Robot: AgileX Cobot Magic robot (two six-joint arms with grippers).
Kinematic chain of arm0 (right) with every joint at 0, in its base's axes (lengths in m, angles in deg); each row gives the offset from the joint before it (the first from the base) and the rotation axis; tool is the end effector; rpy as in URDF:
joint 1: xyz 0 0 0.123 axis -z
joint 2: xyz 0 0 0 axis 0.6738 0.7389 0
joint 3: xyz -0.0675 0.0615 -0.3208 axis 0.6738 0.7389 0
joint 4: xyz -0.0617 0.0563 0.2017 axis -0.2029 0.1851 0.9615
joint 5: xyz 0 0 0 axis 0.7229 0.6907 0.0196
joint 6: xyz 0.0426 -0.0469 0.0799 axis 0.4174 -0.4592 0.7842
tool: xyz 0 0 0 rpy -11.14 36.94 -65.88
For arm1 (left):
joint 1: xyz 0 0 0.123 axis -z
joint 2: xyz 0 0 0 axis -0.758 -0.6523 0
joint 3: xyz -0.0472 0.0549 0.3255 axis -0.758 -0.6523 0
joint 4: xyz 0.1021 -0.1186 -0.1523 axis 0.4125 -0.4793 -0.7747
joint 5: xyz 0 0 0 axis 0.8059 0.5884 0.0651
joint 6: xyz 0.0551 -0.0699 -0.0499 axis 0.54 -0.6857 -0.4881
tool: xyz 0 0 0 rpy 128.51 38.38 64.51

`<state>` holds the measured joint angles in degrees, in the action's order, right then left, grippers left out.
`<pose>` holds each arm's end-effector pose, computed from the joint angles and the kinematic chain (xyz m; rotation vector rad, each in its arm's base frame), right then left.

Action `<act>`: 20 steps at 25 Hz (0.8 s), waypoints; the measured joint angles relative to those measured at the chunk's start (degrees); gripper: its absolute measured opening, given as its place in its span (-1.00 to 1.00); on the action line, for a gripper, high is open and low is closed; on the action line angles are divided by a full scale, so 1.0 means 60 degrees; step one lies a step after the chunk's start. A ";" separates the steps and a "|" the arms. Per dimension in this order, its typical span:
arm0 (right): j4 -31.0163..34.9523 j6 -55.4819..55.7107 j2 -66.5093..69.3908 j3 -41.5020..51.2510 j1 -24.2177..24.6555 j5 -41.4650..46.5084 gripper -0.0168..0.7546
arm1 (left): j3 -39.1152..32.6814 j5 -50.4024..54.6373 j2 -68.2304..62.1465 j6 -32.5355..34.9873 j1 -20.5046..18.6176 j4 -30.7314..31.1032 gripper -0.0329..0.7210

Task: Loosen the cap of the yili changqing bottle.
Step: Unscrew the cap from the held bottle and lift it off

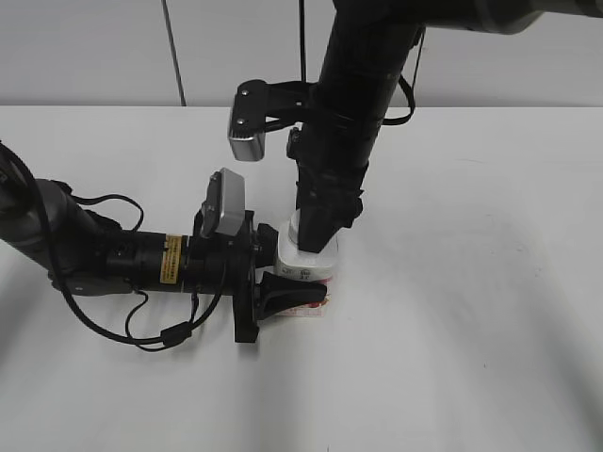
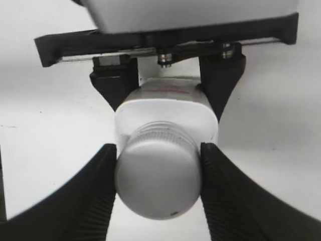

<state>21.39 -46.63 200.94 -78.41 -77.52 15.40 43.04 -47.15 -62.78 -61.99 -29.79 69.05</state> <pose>0.3293 0.2666 0.2543 -2.1557 2.0636 0.3940 0.3350 -0.2159 0.1134 1.3544 1.4473 -1.0779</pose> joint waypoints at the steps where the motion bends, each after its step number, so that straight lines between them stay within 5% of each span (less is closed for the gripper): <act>1: -0.0025 -0.0444 0.0000 0.0000 0.0000 0.0000 0.07 | 0.0000 0.0000 0.0000 0.0000 0.0000 0.0000 0.06; 20: -0.0401 -0.2132 -0.0009 -0.0571 -0.0030 0.0082 0.06 | 0.0008 0.0008 -0.0024 -0.0032 -0.0009 -0.0076 0.06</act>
<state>18.98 -59.43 200.89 -81.83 -77.70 15.89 43.09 -47.10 -62.93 -62.19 -29.85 68.59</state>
